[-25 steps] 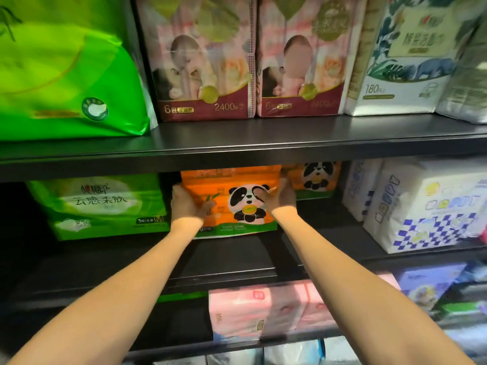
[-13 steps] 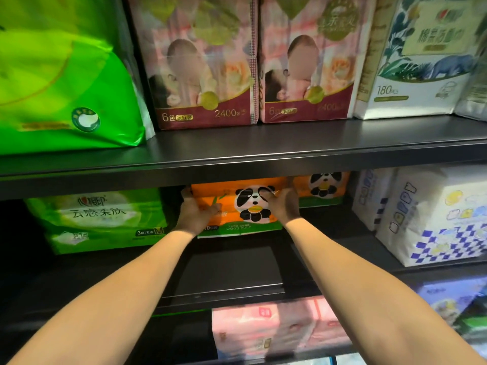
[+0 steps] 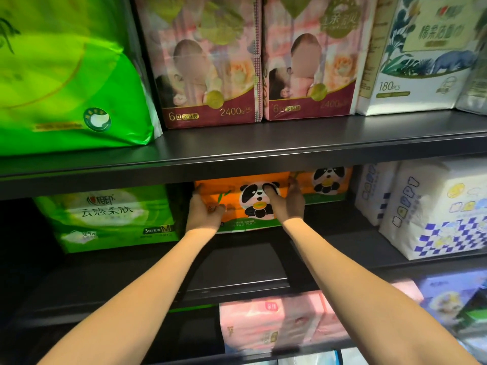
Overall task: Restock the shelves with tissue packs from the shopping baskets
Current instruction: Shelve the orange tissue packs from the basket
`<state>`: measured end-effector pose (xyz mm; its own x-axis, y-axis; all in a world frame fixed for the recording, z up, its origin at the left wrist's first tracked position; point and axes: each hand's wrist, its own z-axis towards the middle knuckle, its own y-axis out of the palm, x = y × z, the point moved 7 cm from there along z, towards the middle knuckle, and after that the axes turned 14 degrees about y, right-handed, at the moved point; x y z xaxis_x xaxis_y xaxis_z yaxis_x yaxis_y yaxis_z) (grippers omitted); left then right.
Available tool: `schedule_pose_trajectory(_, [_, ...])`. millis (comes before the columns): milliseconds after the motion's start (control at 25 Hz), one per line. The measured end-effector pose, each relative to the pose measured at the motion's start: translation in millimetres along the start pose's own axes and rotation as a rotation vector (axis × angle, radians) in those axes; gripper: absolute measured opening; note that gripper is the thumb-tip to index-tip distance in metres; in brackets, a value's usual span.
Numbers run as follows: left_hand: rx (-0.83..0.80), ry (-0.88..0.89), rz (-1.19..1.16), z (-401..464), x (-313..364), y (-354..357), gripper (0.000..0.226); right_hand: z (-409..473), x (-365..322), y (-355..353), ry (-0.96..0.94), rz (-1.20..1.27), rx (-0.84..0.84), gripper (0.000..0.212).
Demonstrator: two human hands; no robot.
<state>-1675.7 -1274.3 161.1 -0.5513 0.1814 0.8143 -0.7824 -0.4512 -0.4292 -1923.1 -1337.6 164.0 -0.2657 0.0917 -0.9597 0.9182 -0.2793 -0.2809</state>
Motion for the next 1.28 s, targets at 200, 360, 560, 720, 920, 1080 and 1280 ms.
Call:
schedule_pose_trajectory(200, [-0.316,0.011,0.397,-1.7,10.5,2.9,0.074,-11.9,0.2,-9.7,0.104,-0.215,-0.207,0.074])
schedule_pose_trajectory(360, [-0.379,0.024,0.612,-22.3,38.9,-15.5,0.082,-49.5,-21.4,-39.9,-0.064,-0.367,-0.059,0.041])
schedule_pose_trajectory(560, [-0.329,0.239,0.925,-105.8,123.1,-48.2,0.044,-125.2,-40.7,-93.0,-0.269,-0.712,-0.074,0.042])
schedule_pose_trajectory(720, [-0.325,0.280,1.002,-162.0,175.2,-66.8,0.049,-177.6,-49.5,-130.9,-0.423,-0.842,-0.093,0.059])
schedule_pose_trajectory(920, [-0.327,0.350,1.068,-213.1,230.7,-77.2,0.055,-226.8,-62.7,-180.9,-0.426,-0.933,-0.093,0.065])
schedule_pose_trajectory(1080, [-0.378,0.421,1.027,-247.9,261.4,-64.5,0.054,-263.8,-56.2,-216.9,-0.340,-0.949,-0.079,0.075])
schedule_pose_trajectory(1280, [-0.503,0.597,0.834,-310.4,297.3,-32.6,0.055,-329.5,-33.1,-290.1,-0.222,-0.965,0.087,0.070])
